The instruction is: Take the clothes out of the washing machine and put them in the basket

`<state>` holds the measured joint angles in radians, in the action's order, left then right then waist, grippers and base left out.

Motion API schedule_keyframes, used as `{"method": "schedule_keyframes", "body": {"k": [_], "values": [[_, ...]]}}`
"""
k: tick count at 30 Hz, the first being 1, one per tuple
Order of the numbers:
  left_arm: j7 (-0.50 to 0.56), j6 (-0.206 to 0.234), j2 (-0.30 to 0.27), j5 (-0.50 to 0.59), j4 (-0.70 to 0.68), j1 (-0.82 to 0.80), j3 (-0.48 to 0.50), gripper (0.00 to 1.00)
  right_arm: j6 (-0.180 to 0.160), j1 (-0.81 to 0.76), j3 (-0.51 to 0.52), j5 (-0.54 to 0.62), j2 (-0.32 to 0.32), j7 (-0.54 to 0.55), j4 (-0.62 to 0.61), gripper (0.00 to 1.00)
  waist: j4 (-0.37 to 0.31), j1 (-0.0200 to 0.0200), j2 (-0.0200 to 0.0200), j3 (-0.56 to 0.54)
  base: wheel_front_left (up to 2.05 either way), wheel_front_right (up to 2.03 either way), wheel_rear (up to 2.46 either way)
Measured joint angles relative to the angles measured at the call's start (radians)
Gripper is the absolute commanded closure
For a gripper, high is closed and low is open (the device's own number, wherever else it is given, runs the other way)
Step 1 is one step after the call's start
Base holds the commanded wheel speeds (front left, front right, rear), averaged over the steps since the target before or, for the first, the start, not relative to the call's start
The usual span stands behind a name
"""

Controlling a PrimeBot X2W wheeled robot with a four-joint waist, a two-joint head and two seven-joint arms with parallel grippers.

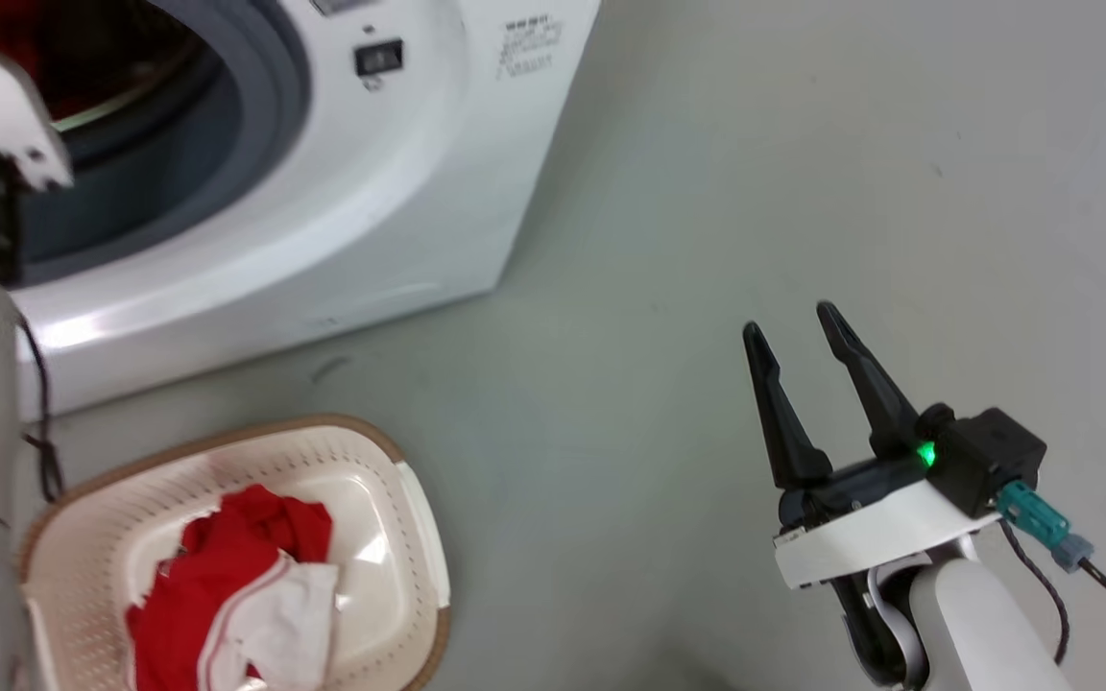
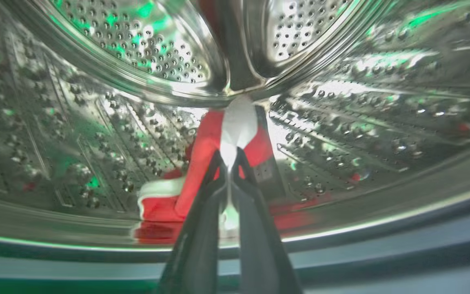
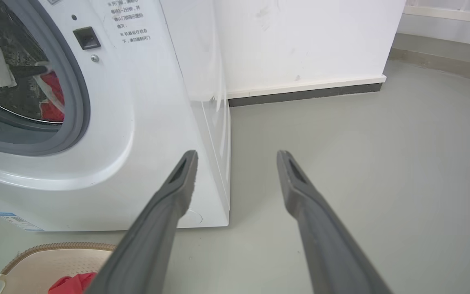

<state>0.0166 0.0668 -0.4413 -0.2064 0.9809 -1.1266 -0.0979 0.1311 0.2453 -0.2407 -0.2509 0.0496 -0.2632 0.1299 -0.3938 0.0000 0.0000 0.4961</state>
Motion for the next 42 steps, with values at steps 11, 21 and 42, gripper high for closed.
{"method": "schedule_keyframes", "body": {"k": [11,21,42], "values": [[-0.251,-0.051,0.091,-0.053,0.088,0.130,0.006,1.00,0.000,-0.098,0.061,0.049,0.000,0.042,0.006,0.00,0.075,-0.0001,0.0000,-0.206,0.00,0.00,0.00],[-0.277,-0.085,0.155,-0.078,-0.087,0.293,0.034,1.00,0.000,-0.196,0.101,0.068,0.000,0.098,-0.046,0.00,0.146,-0.0003,0.0000,-0.364,0.00,0.00,0.00],[-0.238,-0.049,0.253,-0.072,-0.951,0.639,0.020,1.00,0.000,-0.277,0.142,0.094,0.001,0.160,-0.134,0.00,0.296,-0.0002,0.0000,-0.445,0.00,0.00,0.00]]}}
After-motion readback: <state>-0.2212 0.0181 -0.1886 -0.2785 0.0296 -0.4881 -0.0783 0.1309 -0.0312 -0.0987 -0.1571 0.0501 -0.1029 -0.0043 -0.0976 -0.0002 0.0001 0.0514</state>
